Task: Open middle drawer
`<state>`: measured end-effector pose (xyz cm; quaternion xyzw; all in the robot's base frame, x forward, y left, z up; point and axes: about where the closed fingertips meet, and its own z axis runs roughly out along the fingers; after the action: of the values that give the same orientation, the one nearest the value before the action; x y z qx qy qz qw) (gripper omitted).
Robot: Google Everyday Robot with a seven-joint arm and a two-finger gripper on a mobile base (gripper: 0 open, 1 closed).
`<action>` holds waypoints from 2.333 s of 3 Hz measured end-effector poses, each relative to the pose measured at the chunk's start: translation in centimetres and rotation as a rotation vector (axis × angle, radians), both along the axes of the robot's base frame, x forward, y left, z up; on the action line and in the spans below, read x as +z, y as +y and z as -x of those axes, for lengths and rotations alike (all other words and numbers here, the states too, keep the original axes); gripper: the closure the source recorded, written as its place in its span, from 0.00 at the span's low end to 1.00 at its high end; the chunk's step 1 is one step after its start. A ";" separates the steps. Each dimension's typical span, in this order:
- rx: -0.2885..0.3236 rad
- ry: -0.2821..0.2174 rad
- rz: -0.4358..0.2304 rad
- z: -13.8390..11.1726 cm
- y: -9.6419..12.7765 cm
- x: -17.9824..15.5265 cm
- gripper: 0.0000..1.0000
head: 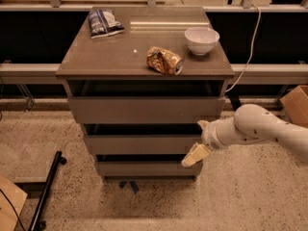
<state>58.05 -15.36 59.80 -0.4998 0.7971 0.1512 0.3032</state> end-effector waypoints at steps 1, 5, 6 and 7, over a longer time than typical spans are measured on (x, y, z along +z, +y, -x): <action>-0.017 0.032 -0.031 -0.7 -0.3 -2.8 0.00; -0.064 0.040 -0.158 -9.7 -3.7 -10.8 0.00; -0.064 0.040 -0.158 -9.7 -3.7 -10.8 0.00; -0.063 0.040 -0.158 -9.7 -3.7 -10.9 0.00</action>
Offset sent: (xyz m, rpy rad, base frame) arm 0.0312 -0.0210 -0.0841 0.0997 0.0866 -0.0752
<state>67.71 -19.03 48.93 -0.4455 0.8040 0.2141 0.3304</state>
